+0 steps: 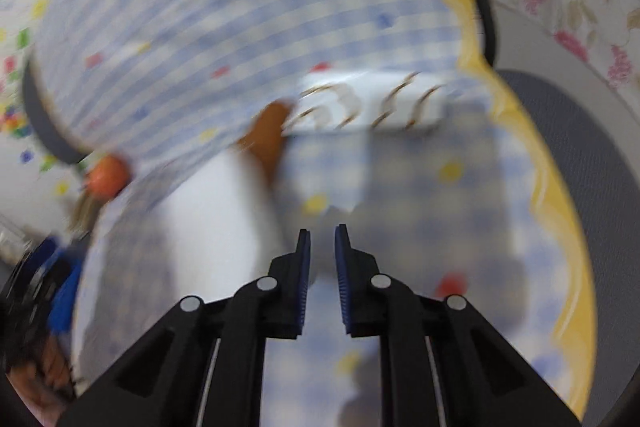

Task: Collect trash
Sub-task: 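Grasp the brown leather sheath with the right gripper while the left gripper grasps the white sponge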

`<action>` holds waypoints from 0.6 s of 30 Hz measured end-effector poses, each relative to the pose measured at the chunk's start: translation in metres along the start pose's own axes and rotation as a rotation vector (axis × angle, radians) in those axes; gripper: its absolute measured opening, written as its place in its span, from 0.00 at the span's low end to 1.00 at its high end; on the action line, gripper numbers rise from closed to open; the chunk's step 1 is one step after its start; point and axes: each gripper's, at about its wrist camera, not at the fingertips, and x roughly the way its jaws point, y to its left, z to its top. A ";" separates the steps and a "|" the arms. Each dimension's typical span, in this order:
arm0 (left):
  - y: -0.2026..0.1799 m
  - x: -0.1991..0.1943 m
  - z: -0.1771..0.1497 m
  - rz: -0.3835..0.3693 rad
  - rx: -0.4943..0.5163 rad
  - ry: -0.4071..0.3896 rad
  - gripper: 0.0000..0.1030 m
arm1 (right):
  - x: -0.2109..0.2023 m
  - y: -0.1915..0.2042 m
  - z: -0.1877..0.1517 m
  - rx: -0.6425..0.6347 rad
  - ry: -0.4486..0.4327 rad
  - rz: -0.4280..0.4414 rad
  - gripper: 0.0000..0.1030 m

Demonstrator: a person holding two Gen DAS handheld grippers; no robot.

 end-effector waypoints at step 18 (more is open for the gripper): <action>0.005 0.003 -0.004 0.022 -0.032 0.012 0.87 | 0.019 0.056 0.006 -0.142 -0.024 0.170 0.15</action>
